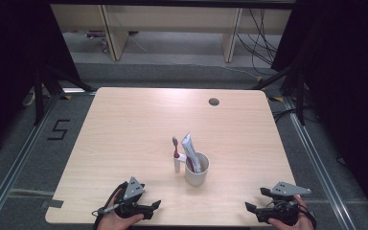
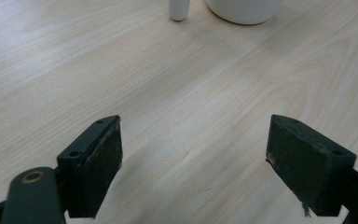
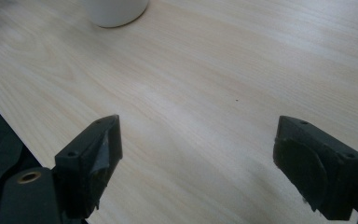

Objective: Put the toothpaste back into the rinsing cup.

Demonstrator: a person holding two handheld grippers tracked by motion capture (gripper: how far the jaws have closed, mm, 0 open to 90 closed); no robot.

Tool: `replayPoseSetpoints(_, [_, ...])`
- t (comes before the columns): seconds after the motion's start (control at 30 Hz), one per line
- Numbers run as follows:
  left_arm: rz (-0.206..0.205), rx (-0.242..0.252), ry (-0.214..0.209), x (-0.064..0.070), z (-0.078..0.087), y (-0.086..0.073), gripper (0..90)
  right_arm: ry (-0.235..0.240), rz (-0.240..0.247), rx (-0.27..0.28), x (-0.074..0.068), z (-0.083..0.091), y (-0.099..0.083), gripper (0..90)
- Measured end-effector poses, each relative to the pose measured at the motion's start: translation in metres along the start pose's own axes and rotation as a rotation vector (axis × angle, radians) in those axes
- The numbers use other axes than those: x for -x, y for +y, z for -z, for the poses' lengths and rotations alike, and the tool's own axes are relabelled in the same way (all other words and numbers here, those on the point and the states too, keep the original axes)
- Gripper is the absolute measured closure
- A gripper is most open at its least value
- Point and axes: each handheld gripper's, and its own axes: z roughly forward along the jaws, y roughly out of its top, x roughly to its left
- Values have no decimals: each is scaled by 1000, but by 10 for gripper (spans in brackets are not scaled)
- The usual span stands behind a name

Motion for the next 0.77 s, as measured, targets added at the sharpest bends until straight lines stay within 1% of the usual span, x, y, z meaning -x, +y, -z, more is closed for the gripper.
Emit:
replayPoseSetpoints(0.03, [-2, 4, -3, 0, 0, 0, 179, -1, -11, -3, -1, 1, -1, 163])
replayPoseSetpoints(0.07, [-2, 4, -3, 0, 0, 0, 179, 5, -46, -12, -3, 1, -2, 163])
replayPoseSetpoints(0.1, [-3, 2, -2, 0, 0, 0, 179, -3, -13, -8, -1, 0, -2, 163])
replayPoseSetpoints(0.13, [-5, -5, 2, 0, 0, 0, 179, -5, -18, -21, -1, 1, -3, 163])
replayPoseSetpoints(0.2, [-9, -10, -1, -1, 0, 0, 179, -7, -31, -28, -2, 1, -4, 163])
replayPoseSetpoints(0.23, [-8, -10, -1, 0, 0, 0, 179, -18, -4, -25, 0, 1, -4, 163])
replayPoseSetpoints(0.27, [-9, -10, -1, 0, 0, 0, 179, -20, 0, -22, 0, 1, -5, 164])
replayPoseSetpoints(0.37, [-14, -15, 6, -1, 0, 0, 179, -20, 2, -31, 0, 1, -5, 164])
replayPoseSetpoints(0.4, [-14, -14, 8, -1, 0, 0, 179, -11, -23, -40, -2, 0, -6, 164])
replayPoseSetpoints(0.43, [-13, -15, 8, -1, 0, 0, 179, -22, -1, -34, 0, -1, -6, 164])
replayPoseSetpoints(0.47, [-13, -15, 7, -1, 0, 0, 179, -25, 8, -34, 0, -1, -6, 164])
replayPoseSetpoints(0.5, [-14, -13, 8, -1, -1, 0, 179, -30, 7, -37, 0, -1, -6, 164])
replayPoseSetpoints(0.67, [-4, -8, -1, -1, -2, -1, 179, -22, 15, -47, -1, -1, -6, 164])
replayPoseSetpoints(0.7, [-12, -21, 9, -2, -1, -1, 179, -23, 13, -50, -1, -1, -6, 164])
replayPoseSetpoints(0.73, [-7, -18, 10, -1, -1, -1, 179, -27, 5, -47, -1, -1, -6, 164])
replayPoseSetpoints(0.77, [4, -7, 2, -1, -2, -1, 179, -22, -10, -48, -2, -2, -6, 164])
